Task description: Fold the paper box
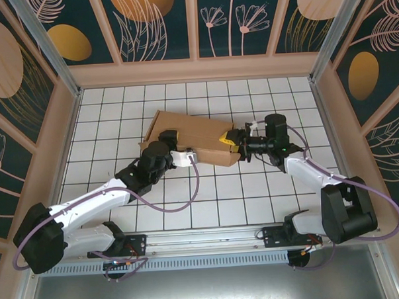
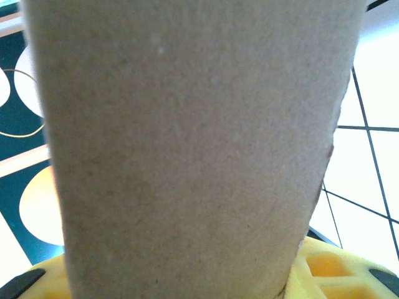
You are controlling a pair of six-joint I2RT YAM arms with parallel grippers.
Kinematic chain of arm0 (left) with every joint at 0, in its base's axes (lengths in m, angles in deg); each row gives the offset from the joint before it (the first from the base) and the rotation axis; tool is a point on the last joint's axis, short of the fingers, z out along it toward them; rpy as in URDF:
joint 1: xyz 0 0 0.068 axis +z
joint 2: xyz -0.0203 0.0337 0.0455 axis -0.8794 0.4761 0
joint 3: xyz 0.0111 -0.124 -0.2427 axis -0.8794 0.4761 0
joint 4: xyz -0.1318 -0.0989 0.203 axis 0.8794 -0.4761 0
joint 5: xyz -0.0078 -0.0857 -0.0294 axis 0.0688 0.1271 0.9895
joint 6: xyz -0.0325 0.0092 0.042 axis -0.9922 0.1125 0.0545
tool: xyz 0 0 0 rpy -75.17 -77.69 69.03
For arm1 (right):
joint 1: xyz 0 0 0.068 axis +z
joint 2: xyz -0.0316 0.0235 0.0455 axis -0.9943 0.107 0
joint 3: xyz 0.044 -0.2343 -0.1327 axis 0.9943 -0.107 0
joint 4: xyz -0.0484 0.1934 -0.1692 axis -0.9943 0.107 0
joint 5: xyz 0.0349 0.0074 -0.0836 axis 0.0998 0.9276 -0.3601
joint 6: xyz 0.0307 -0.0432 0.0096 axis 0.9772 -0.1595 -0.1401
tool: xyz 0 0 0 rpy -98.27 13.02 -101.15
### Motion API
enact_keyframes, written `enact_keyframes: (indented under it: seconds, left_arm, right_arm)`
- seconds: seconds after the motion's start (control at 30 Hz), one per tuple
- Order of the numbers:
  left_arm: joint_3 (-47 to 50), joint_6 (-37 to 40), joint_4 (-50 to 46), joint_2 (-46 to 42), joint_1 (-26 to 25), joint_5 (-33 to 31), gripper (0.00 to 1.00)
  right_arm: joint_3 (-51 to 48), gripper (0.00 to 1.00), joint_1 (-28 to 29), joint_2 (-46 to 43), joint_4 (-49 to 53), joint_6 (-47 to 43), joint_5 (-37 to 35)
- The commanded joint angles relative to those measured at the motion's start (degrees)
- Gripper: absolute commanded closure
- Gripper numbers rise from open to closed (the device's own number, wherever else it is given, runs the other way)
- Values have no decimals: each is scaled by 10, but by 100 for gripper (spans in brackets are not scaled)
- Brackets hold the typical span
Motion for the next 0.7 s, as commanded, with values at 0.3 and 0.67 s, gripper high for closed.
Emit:
enact_keyframes:
  seconds: [0.3,0.67]
  left_arm:
    - [-52,-4,-67,-20,-6,0,63]
    - [-232,-184,-420,7,-5,95,60]
  right_arm:
    - [-6,25,5,-29,59,-64,27]
    - [163,1,-75,-133,550,-343,-307]
